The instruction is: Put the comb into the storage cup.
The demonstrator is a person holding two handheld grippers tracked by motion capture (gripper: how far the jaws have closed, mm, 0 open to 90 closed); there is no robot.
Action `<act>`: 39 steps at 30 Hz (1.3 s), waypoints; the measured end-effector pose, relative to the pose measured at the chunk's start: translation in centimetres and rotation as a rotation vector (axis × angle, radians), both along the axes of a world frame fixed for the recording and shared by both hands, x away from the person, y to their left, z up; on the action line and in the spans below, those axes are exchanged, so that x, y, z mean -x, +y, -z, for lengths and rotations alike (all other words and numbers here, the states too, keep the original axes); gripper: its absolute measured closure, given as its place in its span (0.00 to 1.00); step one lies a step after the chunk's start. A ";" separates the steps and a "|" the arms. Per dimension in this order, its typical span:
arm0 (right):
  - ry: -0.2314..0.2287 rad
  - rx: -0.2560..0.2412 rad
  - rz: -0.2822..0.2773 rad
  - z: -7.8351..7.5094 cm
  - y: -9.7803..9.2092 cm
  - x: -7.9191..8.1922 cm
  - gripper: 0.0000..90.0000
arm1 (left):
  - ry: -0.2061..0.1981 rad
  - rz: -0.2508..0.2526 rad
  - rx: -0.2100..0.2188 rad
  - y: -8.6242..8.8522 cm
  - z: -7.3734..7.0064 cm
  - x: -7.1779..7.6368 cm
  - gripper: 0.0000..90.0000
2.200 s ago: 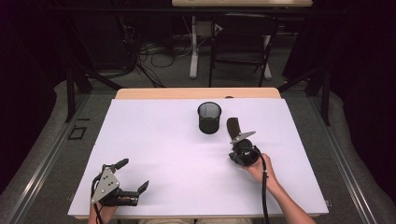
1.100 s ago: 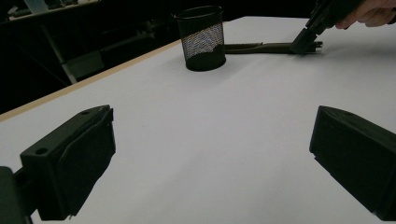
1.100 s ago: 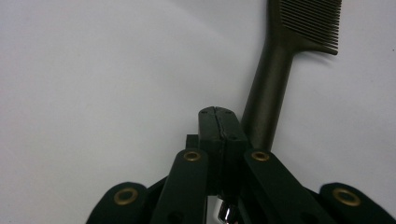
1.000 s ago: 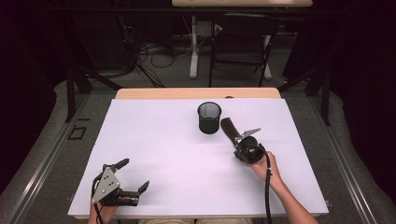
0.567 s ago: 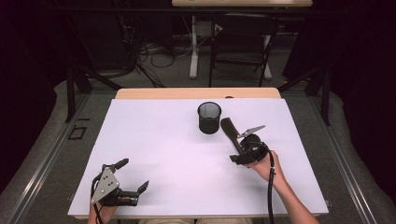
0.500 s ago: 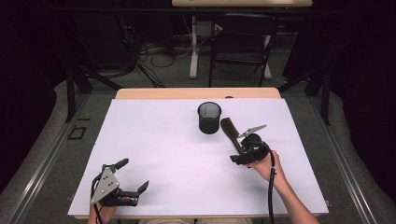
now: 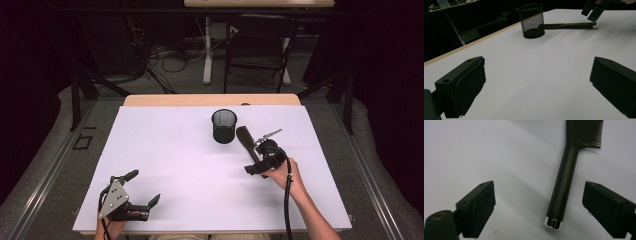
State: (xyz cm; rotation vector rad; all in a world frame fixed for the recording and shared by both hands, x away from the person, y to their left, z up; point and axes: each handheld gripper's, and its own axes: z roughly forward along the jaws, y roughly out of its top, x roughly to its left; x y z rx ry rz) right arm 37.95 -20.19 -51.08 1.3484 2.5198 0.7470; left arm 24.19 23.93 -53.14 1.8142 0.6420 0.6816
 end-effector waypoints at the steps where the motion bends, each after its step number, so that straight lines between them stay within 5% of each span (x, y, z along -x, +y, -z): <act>1: 0.004 0.001 0.004 0.0 0.0 -0.2 0.07 | 0.001 0.003 0.000 0.0 0.0 0.0 0.00; 8: 0.049 0.034 0.024 -0.1 -0.1 -1.4 0.01 | -0.008 0.009 -0.006 -0.1 0.0 0.0 0.00; 11: 0.069 -0.003 0.042 0.1 0.0 -2.0 0.00 | -0.008 0.010 -0.004 -0.1 0.0 0.0 0.00; 16: 0.106 0.021 0.051 -0.2 0.2 -2.8 0.00 | -0.009 0.010 -0.003 -0.2 -0.1 0.0 0.00; 17: 0.139 0.059 0.042 -0.5 0.2 -3.0 0.00 | -0.008 0.010 -0.003 -0.1 -0.1 0.0 0.00; 18: 0.139 0.059 0.042 -0.6 0.2 -3.1 0.00 | -0.008 0.010 -0.004 -0.1 -0.1 0.0 0.00; 19: 0.084 -0.013 0.058 0.0 0.4 -3.2 0.00 | -0.008 0.010 -0.004 -0.1 0.0 0.0 0.00; 26: 0.119 0.039 0.059 -0.3 0.5 -3.9 0.00 | -0.008 0.010 -0.009 -0.2 0.0 0.0 0.00; 30: 0.102 0.032 0.052 -0.1 0.7 -4.1 0.07 | -0.009 0.009 -0.009 -0.1 0.0 0.0 0.00; 32: 0.148 0.089 0.050 -0.4 0.8 -4.3 0.11 | -0.010 0.011 -0.011 -0.1 0.0 0.0 0.00; 35: 0.115 0.047 0.055 0.1 0.9 -4.4 0.16 | -0.010 0.008 -0.010 -0.2 0.0 0.0 0.00; 39: 0.124 0.074 0.057 0.2 1.0 -4.7 0.27 | -0.010 0.011 -0.012 -0.2 -0.1 0.0 0.00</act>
